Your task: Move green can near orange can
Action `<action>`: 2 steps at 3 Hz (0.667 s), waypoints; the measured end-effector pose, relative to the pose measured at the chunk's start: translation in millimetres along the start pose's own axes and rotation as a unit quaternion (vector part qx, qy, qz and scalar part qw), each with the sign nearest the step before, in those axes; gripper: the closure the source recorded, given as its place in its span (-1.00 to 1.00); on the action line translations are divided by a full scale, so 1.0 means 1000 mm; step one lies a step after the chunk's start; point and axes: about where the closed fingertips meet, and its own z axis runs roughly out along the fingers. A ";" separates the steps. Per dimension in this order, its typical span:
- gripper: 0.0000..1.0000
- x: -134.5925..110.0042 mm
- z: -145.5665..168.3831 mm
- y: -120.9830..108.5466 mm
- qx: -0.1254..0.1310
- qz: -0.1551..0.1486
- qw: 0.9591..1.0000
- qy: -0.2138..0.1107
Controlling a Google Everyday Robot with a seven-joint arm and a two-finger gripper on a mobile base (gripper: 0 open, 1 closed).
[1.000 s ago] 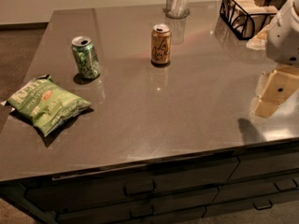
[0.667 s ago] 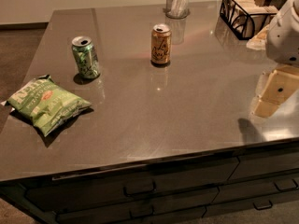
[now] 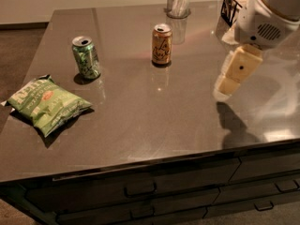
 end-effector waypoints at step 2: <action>-1.00 -0.105 0.035 -0.024 -0.002 0.016 0.994 -0.108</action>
Offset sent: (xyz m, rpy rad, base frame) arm 0.1018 0.1668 0.0190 0.3420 -0.1513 0.0170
